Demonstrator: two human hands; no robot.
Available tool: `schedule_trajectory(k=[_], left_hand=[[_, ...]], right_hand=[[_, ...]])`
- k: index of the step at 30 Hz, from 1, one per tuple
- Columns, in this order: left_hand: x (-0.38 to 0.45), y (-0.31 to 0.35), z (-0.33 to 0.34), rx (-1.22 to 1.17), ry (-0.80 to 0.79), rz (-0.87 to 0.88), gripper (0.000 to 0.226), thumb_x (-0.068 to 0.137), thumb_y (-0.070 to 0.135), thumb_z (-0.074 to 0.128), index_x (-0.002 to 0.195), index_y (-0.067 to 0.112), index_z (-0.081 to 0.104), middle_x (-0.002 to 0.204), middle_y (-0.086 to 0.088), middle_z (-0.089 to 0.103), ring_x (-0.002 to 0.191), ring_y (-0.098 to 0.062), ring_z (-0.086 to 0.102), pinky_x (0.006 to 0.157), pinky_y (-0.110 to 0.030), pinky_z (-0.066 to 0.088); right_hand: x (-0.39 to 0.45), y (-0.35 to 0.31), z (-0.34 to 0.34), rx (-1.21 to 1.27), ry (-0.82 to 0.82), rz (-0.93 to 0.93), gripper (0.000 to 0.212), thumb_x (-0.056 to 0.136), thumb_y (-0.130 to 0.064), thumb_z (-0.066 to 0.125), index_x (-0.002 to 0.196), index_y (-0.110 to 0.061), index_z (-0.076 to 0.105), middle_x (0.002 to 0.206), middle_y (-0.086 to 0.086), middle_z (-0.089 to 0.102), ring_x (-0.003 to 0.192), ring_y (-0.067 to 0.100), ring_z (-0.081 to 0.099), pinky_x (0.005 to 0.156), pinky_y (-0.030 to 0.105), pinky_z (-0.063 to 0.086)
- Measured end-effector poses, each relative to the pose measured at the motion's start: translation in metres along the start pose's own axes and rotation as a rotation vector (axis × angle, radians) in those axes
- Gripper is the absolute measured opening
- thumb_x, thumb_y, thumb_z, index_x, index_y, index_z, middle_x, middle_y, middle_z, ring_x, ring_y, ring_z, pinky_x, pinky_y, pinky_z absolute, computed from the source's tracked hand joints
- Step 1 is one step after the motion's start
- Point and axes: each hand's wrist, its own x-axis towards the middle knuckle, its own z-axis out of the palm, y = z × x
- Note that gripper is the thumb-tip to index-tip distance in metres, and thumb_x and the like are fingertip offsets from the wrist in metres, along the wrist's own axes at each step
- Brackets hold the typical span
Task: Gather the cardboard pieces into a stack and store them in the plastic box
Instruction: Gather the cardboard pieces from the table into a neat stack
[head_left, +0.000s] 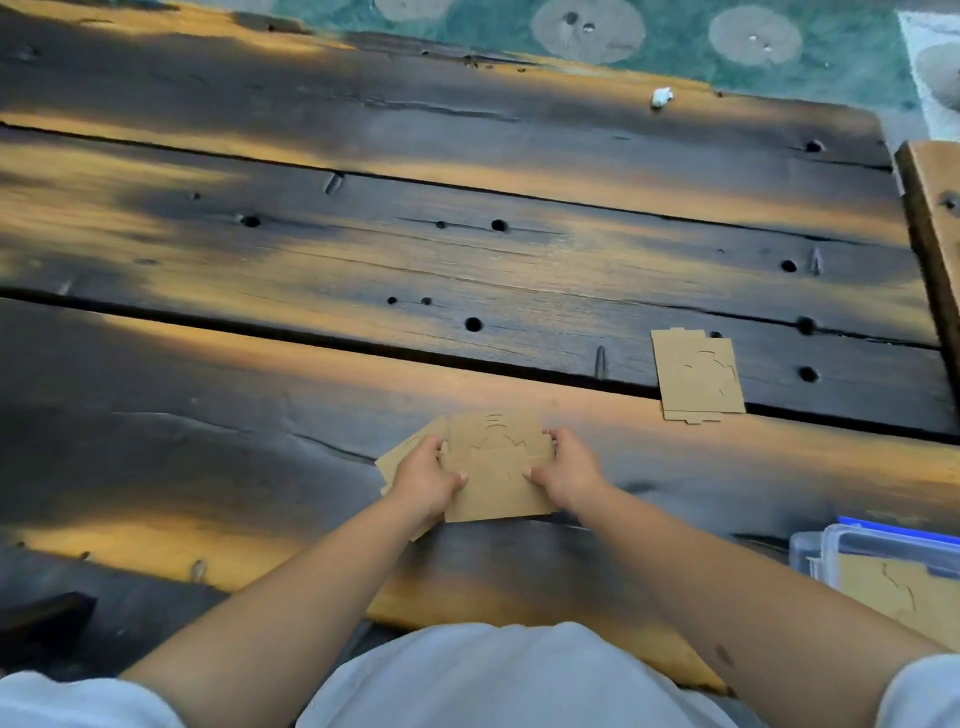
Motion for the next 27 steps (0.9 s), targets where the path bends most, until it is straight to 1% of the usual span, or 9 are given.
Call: schedule_trajectory(k=[4,6,10,14,16,18,21,24,27], left_hand=[[-0.015,-0.027,-0.009,-0.066,0.02,-0.061,0.03,0.077,0.013,0.072,0.093,0.029,0.052,0.097,-0.002,0.069,0.091,-0.025,0.065,0.072,-0.031,0.051],[-0.02,-0.038,-0.013,-0.084,0.027,-0.087,0.031,0.076,0.012,0.072,0.098,0.025,0.054,0.098,-0.005,0.069,0.091,-0.029,0.065,0.07,-0.032,0.05],[-0.026,-0.055,-0.018,-0.11,0.05,-0.116,0.041,0.076,0.012,0.075,0.11,0.02,0.054,0.109,-0.006,0.068,0.1,-0.025,0.064,0.089,-0.04,0.052],[-0.029,-0.072,-0.022,-0.103,0.103,-0.145,0.047,0.075,0.016,0.075,0.117,0.022,0.055,0.11,-0.002,0.068,0.103,-0.023,0.062,0.09,-0.038,0.051],[-0.028,-0.076,-0.024,-0.101,0.12,-0.143,0.043,0.075,0.015,0.075,0.113,0.021,0.056,0.11,-0.003,0.068,0.103,-0.023,0.062,0.09,-0.038,0.051],[-0.028,-0.079,-0.025,-0.078,0.123,-0.133,0.034,0.075,0.014,0.072,0.105,0.022,0.057,0.107,-0.004,0.069,0.098,-0.022,0.063,0.086,-0.036,0.052],[-0.028,-0.081,-0.027,0.011,0.139,-0.099,0.026,0.074,0.016,0.067,0.094,0.028,0.054,0.097,0.0,0.07,0.083,-0.016,0.058,0.067,-0.026,0.043],[-0.023,-0.079,-0.028,0.009,0.16,-0.138,0.031,0.074,0.017,0.062,0.101,0.025,0.052,0.09,0.001,0.068,0.085,-0.022,0.06,0.064,-0.027,0.041],[-0.018,-0.074,-0.027,0.0,0.168,-0.219,0.039,0.074,0.017,0.059,0.111,0.021,0.047,0.091,-0.003,0.065,0.083,-0.024,0.056,0.063,-0.03,0.043]], right_hand=[[-0.011,-0.003,0.019,-0.06,-0.026,-0.034,0.055,0.076,-0.018,0.078,0.122,-0.016,0.05,0.118,0.011,0.064,0.108,0.029,0.06,0.094,0.043,0.049],[-0.015,-0.006,0.028,-0.087,-0.047,-0.048,0.053,0.077,-0.018,0.078,0.121,-0.016,0.05,0.118,0.011,0.064,0.107,0.029,0.06,0.093,0.042,0.049],[-0.019,-0.011,0.042,-0.16,-0.061,-0.072,0.055,0.077,-0.021,0.078,0.125,-0.014,0.05,0.121,0.01,0.062,0.11,0.029,0.057,0.091,0.038,0.048],[-0.02,-0.021,0.055,-0.266,-0.051,-0.098,0.057,0.078,-0.025,0.077,0.126,-0.012,0.051,0.125,0.01,0.058,0.115,0.028,0.054,0.091,0.033,0.042],[-0.018,-0.027,0.06,-0.289,-0.056,-0.103,0.054,0.078,-0.024,0.076,0.124,-0.012,0.052,0.124,0.011,0.057,0.114,0.028,0.054,0.088,0.032,0.042],[-0.016,-0.031,0.062,-0.307,-0.059,-0.112,0.048,0.078,-0.02,0.075,0.12,-0.011,0.053,0.122,0.011,0.058,0.113,0.029,0.053,0.086,0.032,0.042],[-0.011,-0.035,0.063,-0.34,-0.05,-0.144,0.037,0.076,-0.015,0.071,0.109,-0.012,0.055,0.115,0.012,0.059,0.109,0.029,0.053,0.08,0.031,0.041],[-0.005,-0.04,0.066,-0.357,-0.039,-0.154,0.034,0.076,-0.014,0.069,0.107,-0.013,0.056,0.113,0.012,0.055,0.105,0.029,0.052,0.08,0.029,0.04],[0.0,-0.044,0.072,-0.37,-0.038,-0.139,0.04,0.078,-0.017,0.069,0.115,-0.015,0.053,0.117,0.01,0.045,0.097,0.026,0.052,0.084,0.03,0.042]])
